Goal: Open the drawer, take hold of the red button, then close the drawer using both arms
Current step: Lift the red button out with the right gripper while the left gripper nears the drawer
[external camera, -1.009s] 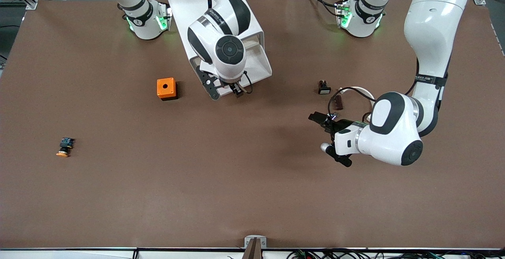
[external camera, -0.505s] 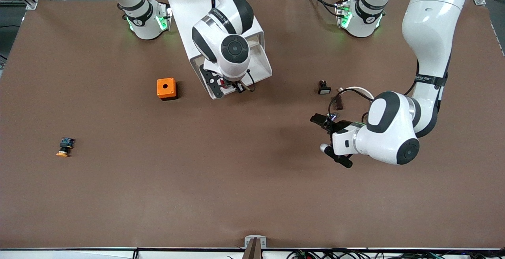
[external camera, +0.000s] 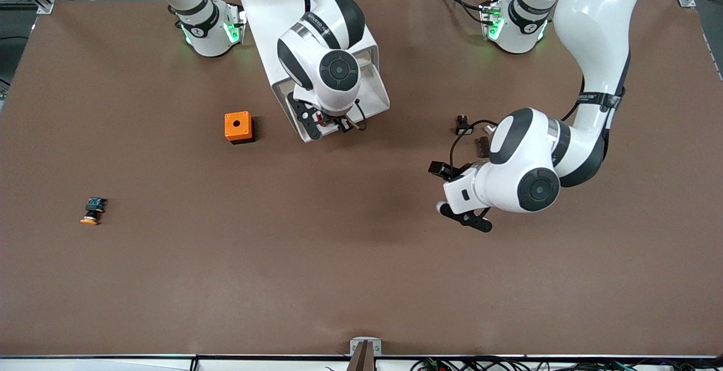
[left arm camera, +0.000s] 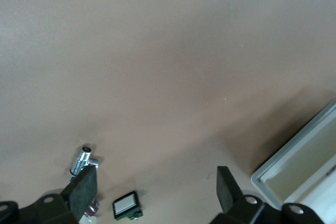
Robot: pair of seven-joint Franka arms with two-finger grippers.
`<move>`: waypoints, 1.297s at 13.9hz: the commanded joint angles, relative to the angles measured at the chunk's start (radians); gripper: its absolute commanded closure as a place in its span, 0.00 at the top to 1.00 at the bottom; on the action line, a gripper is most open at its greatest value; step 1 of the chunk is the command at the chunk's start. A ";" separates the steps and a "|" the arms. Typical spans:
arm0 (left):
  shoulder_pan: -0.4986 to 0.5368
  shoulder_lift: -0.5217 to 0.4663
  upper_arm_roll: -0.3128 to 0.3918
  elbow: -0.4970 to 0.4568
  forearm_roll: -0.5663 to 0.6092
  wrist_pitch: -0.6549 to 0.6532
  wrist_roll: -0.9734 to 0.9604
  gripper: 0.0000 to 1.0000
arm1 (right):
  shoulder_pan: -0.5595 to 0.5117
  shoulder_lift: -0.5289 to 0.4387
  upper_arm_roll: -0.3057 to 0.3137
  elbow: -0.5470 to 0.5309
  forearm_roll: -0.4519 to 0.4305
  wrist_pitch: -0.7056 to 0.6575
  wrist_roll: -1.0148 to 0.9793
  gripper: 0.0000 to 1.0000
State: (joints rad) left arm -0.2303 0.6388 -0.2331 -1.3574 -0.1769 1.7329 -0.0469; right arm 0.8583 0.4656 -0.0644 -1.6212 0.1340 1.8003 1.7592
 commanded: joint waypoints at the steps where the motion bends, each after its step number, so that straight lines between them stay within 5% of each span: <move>1: -0.006 -0.015 0.001 -0.012 0.020 0.016 -0.095 1.00 | 0.031 0.025 -0.011 0.000 0.013 0.031 0.016 0.56; 2: -0.006 -0.015 0.000 -0.012 0.019 0.016 -0.135 1.00 | 0.031 0.027 -0.011 0.000 0.013 0.033 0.016 0.54; 5: -0.015 -0.021 0.000 -0.011 0.019 0.016 -0.217 1.00 | 0.031 0.025 -0.011 0.003 0.012 0.030 0.016 0.26; 10: -0.040 -0.027 0.000 -0.011 0.020 0.016 -0.463 1.00 | 0.013 0.015 -0.014 0.064 0.012 -0.040 0.000 0.24; 15: -0.108 -0.024 0.003 -0.012 0.023 0.042 -0.772 1.00 | -0.135 0.005 -0.012 0.325 0.018 -0.405 -0.042 0.24; 18: -0.217 -0.019 0.001 -0.019 0.137 0.150 -1.020 1.00 | -0.283 -0.057 -0.018 0.382 0.018 -0.564 -0.293 0.24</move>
State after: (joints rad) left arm -0.3775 0.6306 -0.2378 -1.3609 -0.1139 1.8192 -0.9199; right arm 0.6678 0.4468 -0.0929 -1.2656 0.1341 1.3080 1.6003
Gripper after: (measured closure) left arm 0.000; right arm 0.586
